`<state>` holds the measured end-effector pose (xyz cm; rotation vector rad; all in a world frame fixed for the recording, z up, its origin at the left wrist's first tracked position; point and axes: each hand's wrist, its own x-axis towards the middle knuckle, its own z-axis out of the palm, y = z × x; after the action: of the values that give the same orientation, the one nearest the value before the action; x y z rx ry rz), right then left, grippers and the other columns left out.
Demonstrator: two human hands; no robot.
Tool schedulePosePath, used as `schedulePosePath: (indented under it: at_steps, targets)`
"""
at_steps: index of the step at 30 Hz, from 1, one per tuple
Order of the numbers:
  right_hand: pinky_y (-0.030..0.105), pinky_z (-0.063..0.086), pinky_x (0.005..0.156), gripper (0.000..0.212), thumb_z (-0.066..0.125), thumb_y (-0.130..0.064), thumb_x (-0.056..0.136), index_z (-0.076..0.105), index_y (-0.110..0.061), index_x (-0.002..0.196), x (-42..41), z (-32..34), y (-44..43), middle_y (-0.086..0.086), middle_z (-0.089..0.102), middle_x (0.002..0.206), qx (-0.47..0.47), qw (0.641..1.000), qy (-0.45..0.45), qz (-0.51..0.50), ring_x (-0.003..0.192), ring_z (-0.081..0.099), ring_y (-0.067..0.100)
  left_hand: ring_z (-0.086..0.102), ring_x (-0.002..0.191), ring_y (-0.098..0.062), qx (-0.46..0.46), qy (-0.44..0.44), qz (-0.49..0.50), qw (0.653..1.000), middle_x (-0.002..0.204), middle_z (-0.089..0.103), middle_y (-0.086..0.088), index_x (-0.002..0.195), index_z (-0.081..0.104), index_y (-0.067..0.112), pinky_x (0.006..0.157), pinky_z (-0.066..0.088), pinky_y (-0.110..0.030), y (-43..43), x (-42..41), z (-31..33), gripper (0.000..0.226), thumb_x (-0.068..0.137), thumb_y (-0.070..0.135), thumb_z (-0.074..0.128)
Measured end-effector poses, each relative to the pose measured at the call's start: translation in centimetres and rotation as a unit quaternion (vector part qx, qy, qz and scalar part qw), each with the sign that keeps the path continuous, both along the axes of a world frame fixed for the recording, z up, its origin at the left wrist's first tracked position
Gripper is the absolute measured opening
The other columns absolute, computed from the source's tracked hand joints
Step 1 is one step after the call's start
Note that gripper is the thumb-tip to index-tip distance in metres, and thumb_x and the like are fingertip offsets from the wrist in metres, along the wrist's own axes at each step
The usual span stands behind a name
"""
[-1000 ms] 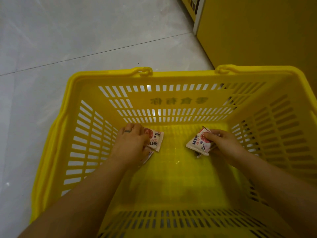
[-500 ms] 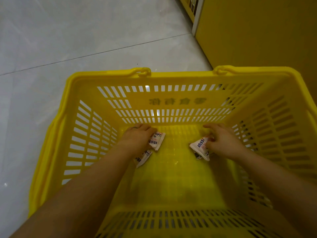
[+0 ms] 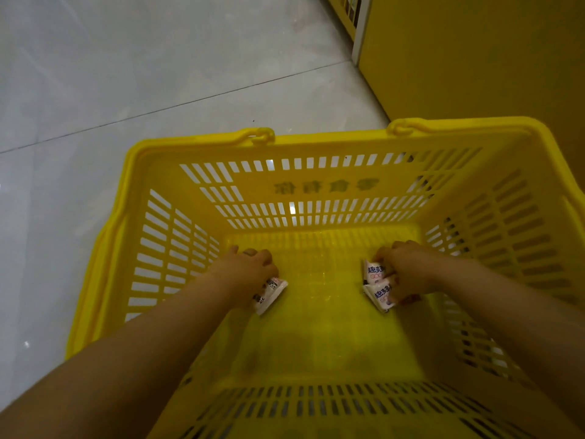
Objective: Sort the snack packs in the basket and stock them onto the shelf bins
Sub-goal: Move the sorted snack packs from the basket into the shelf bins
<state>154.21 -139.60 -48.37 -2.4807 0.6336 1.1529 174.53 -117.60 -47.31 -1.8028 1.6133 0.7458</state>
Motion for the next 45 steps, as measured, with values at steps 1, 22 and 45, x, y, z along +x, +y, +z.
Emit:
schedulePosePath:
  at_steps: [1, 22, 45]
  targets:
    - [0.031, 0.046, 0.089, 0.086, 0.084, -0.037, 0.065, 0.038, -0.025, 0.137, -0.2, 0.0, 0.1, 0.003, 0.045, 0.129, 0.012, 1.0, -0.012, -0.021, 0.117, 0.048, 0.023, 0.027, 0.139, -0.027, 0.02, 0.006, 0.006, 1.0, 0.154, 0.021, -0.001, 0.149, 0.022, 0.031, 0.111, 0.022, -0.051, 0.0, 0.0, 0.1, 0.084, 0.081, 0.042, 0.071]
    - [0.033, 0.043, 0.092, 0.048, 0.043, -0.042, 0.097, 0.032, -0.023, 0.139, -1.0, -1.4, 3.6, 0.002, 0.043, 0.136, -0.091, 0.976, -0.193, -0.031, 0.121, 0.045, 0.022, 0.062, 0.094, -0.02, -0.093, 0.091, 0.266, 0.955, 0.108, 0.063, 0.001, 0.106, 0.039, 0.028, 0.073, 0.043, -0.031, 0.0, -2.5, -0.1, 0.052, 0.075, 0.059, 0.067]
    - [0.041, 0.043, 0.104, 0.057, 0.052, -0.032, 0.096, 0.025, -0.035, 0.147, -15.5, 40.6, 9.6, -0.007, 0.057, 0.134, -0.057, 0.695, -0.641, -0.32, 0.121, 0.055, 0.01, 0.072, 0.07, -0.021, -0.362, 0.729, 0.442, 0.377, 0.097, 0.073, -0.012, 0.123, 0.052, 0.012, 0.049, 0.053, -0.03, -8.4, -23.0, 35.1, 0.029, 0.094, 0.011, 0.054]
